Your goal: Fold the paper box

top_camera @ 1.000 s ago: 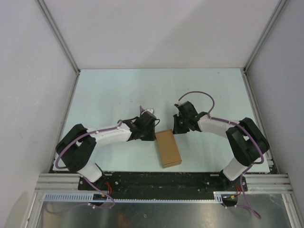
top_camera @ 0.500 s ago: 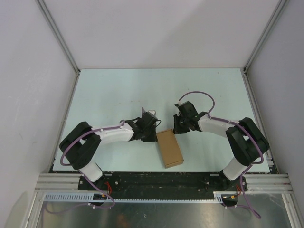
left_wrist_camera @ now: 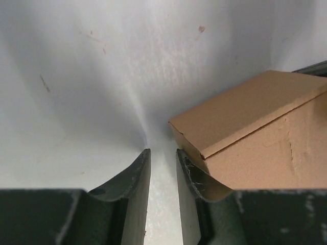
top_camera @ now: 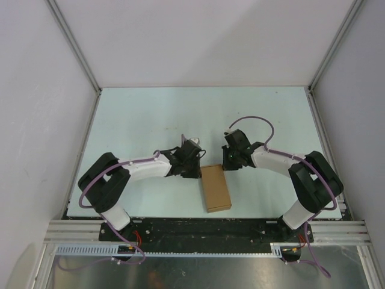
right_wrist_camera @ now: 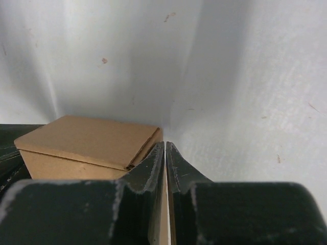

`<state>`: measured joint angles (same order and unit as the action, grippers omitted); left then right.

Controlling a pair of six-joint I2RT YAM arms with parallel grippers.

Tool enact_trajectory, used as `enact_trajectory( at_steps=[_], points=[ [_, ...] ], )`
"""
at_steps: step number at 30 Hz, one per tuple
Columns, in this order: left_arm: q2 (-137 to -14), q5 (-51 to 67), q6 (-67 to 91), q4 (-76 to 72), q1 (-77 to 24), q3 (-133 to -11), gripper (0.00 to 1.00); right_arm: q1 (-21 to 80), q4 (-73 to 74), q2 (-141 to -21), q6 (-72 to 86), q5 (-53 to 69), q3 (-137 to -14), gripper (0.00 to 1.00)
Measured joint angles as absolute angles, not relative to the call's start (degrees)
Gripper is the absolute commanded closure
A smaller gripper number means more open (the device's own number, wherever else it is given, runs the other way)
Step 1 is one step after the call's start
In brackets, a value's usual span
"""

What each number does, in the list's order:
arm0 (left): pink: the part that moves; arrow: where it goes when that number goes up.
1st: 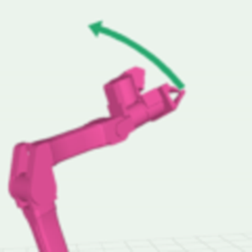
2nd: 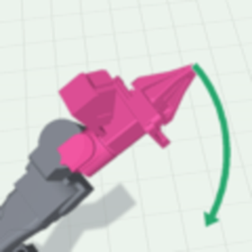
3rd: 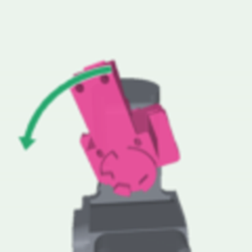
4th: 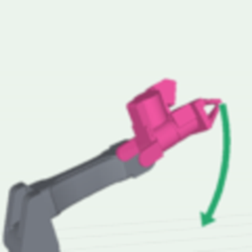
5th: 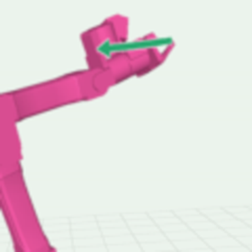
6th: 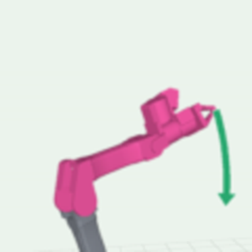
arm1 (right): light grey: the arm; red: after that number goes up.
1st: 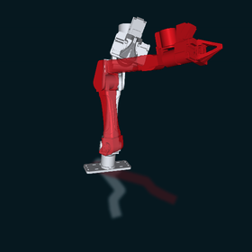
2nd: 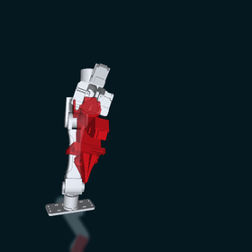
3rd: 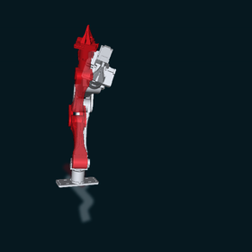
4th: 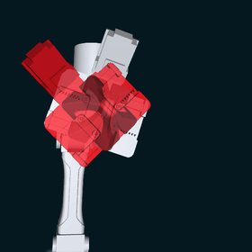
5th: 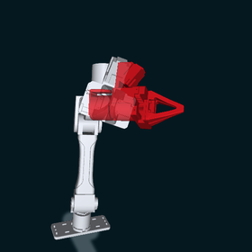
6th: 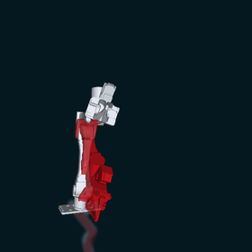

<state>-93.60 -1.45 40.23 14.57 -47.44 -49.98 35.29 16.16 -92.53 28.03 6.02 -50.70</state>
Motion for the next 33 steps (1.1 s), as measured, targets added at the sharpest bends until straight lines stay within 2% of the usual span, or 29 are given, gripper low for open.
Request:
enact_trajectory(
  at_steps=[8, 9, 12, 16, 19, 21, 28, 29, 30, 33],
  points=[
    [-96.14, -1.37, 37.93, 14.44, -44.62, -55.29, 0.67, 33.76, 17.69, -91.44, 30.59, 3.27, -50.7, 0.87],
    [-96.14, -1.32, 37.54, 14.02, -43.92, -55.88, 0.64, 33.43, 17.69, -91.42, 30.94, 3.36, -50.7, 0.85],
    [-95.81, -1.76, 36.69, 13.04, -42.54, -56.4, 0.55, 32.01, 18.2, -90.65, 31.27, 3.38, -50.7, 0.77],
    [-92.92, -3.79, 35.44, 13.37, -40.69, -54.94, 0.48, 28.77, 20.27, -87.05, 30.39, 1.76, -50.7, 0.63],
    [-88.44, -5.91, 34.63, 14.96, -39.0, -52.21, 0.42, 25.61, 22.04, -83.59, 29.23, 0.4, -50.7, 0.58],
    [-84.58, -7.38, 34.35, 16.51, -38.15, -50.04, 0.39, 23.42, 23.66, -80.73, 28.38, -0.64, -50.7, 0.55],
    [-63.94, -10.94, 34.37, 19.88, -37.5, -40.91, 0.21, 18.46, 26.17, -67.05, 26.94, -2.07, -48.73, 0.27],
    [-60.51, -11.44, 34.54, 19.99, -37.47, -39.55, 0.16, 17.63, 26.13, -64.51, 27.05, -1.83, -47.75, 0.25],
    [-58.43, -11.75, 34.5, 20.18, -37.47, -38.83, 0.01, 17.02, 26.33, -62.41, 27.09, -1.69, -46.92, 0.22],
    [-50.61, -12.95, 34.81, 20.47, -37.5, -35.51, 0.0, 15.42, 27.22, -55.2, 27.77, -1.69, -44.12, 0.14]
  ],
)
